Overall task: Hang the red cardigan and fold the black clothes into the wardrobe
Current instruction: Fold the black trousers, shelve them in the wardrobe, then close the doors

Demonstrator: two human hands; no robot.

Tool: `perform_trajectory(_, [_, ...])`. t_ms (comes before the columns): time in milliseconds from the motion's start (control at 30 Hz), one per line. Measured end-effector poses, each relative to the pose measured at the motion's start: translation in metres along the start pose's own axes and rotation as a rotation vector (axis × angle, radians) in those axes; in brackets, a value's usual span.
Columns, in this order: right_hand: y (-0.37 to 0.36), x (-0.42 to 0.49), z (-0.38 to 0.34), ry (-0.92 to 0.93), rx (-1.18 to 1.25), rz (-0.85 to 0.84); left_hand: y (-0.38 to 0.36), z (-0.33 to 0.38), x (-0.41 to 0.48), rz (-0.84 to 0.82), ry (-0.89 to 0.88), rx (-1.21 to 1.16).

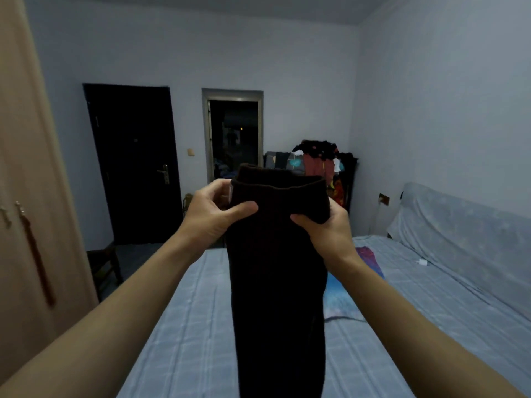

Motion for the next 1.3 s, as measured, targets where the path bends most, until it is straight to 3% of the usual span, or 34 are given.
perform_trajectory(133, [-0.002, 0.028, -0.045, 0.083, 0.034, 0.005, -0.006, 0.021, 0.01, -0.09, -0.011, 0.022])
perform_trajectory(533, [0.016, 0.064, -0.218, 0.249, 0.062, -0.005, -0.008, 0.179, 0.055, 0.066, -0.38, -0.019])
perform_trajectory(767, [0.019, 0.078, -0.288, 0.275, 0.155, -0.042, -0.008, 0.251, 0.072, 0.089, -0.406, -0.131])
perform_trajectory(967, [-0.001, 0.107, -0.249, 0.164, 0.131, -0.072, -0.006, 0.212, 0.098, 0.119, -0.285, -0.113])
perform_trajectory(1300, [-0.045, 0.164, -0.044, -0.052, -0.046, -0.093, -0.011, 0.015, 0.153, 0.152, -0.021, 0.124])
Point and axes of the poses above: each hand's wrist, its own x-axis towards the middle knuckle, its own y-axis out of the back of the hand, z = x × y, the point moved 7 cm from there along x, towards the middle knuckle, and after that the axes turned 11 degrees about z, right-handed, at the moved point
